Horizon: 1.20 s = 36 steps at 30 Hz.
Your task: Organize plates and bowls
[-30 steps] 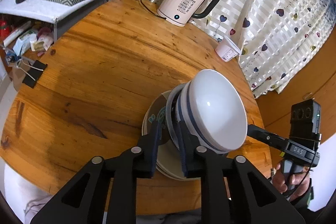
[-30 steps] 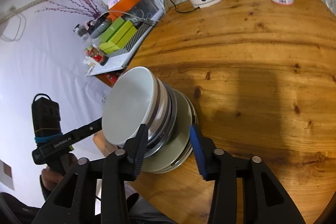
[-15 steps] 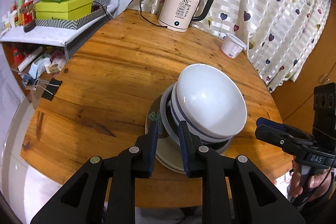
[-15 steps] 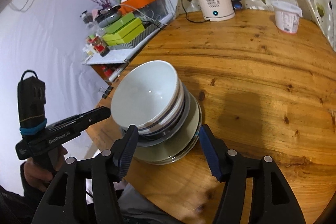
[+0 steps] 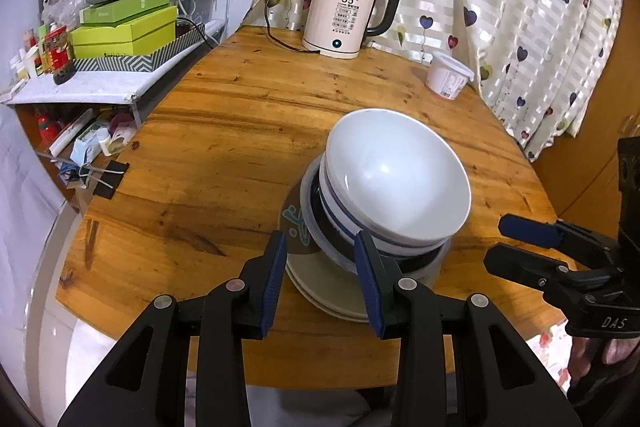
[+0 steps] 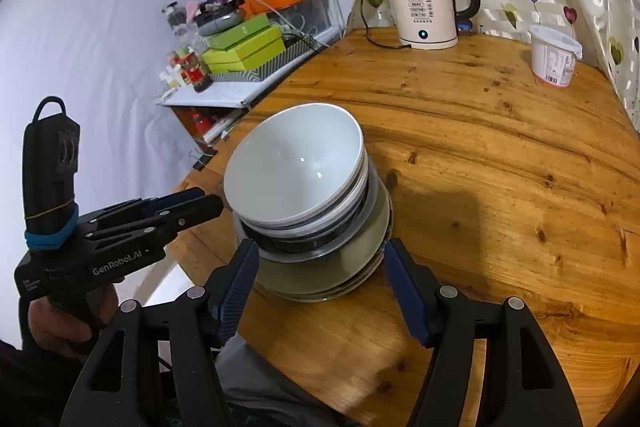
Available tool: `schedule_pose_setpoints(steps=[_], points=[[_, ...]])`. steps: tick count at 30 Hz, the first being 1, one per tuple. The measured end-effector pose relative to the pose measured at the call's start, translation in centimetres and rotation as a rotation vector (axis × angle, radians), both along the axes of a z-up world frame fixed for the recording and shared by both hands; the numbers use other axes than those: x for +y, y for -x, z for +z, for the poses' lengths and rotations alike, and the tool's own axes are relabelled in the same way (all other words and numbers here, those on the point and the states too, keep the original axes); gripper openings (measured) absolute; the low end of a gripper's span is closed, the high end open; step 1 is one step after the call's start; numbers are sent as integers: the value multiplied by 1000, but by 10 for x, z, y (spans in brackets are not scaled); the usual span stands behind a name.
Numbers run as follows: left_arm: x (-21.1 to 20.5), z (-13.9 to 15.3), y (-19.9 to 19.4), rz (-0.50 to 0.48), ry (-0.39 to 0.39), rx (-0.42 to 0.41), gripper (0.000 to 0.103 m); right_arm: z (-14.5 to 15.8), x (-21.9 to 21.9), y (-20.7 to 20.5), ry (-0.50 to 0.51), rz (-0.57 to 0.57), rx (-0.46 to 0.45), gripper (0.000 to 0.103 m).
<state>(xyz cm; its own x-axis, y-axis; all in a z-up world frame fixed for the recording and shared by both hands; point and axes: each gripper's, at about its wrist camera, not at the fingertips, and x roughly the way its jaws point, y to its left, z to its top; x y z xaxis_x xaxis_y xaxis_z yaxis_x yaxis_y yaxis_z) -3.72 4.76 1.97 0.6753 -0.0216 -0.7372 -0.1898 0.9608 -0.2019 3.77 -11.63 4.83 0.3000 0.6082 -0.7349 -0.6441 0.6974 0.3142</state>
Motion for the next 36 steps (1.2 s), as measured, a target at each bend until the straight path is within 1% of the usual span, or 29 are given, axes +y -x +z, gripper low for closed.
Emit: schedule_pose_setpoints(steps=[6, 12, 22, 26, 31, 36], points=[[-7, -3, 0, 3, -38, 16, 36, -1, 4, 3, 28, 14, -21, 66], [-10, -6, -2, -1, -53, 30, 36, -3, 9, 5, 49, 27, -36, 67], [-13, -11, -3, -6, -47, 42, 36, -10, 14, 3, 67, 37, -24, 69], [-16, -13, -3, 3, -72, 48, 36, -12, 17, 3, 74, 40, -22, 69], [-14, -14, -4, 4, -51, 50, 36, -15, 19, 2, 80, 43, -18, 69], [-15, -13, -3, 21, -75, 55, 36, -16, 21, 1, 82, 47, -19, 69]])
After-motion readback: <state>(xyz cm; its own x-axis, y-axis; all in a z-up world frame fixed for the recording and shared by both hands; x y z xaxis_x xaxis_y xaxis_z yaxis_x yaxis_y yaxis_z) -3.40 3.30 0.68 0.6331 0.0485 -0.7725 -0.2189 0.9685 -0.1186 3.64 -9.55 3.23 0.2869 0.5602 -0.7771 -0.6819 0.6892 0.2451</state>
